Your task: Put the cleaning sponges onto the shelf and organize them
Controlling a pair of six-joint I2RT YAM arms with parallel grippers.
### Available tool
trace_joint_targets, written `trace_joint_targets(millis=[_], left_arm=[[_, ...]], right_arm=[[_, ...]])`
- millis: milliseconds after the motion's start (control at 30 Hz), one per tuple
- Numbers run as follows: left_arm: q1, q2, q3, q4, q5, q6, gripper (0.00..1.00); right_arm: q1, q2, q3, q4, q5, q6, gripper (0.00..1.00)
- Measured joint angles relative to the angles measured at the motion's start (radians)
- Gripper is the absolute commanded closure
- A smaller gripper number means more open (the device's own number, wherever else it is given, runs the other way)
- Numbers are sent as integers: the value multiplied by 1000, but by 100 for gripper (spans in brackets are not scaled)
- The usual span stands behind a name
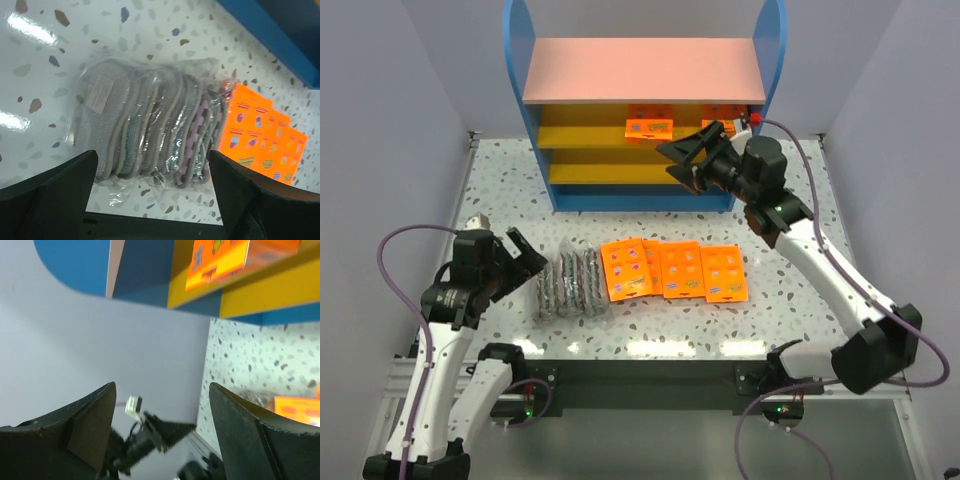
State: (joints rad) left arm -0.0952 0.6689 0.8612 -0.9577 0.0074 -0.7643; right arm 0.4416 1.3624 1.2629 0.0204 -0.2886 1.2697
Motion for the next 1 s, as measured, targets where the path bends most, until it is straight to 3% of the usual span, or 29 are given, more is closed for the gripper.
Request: trace_joint_targets(millis=[267, 433, 467, 567, 600, 633, 1000], left_arm=[[0, 86, -180, -27, -7, 70, 20], [0, 118, -214, -18, -15, 109, 39], [0, 121, -216, -11, -14, 117, 45], [0, 139, -216, 6, 0, 134, 78], [0, 141, -216, 11, 8, 142, 94], [0, 141, -216, 17, 15, 145, 99], [-3, 177, -47, -9, -97, 208, 100]], right_arm=[[23, -264, -179, -256, -74, -233, 22], [23, -309, -285, -396, -84, -306, 22], [23, -312, -296, -417, -88, -314, 22], [23, -323, -311, -457, -97, -335, 23], [23, -327, -311, -465, -99, -342, 23], [23, -330, -311, -472, -102, -351, 23], [23, -321, -264, -591, -151, -474, 23]])
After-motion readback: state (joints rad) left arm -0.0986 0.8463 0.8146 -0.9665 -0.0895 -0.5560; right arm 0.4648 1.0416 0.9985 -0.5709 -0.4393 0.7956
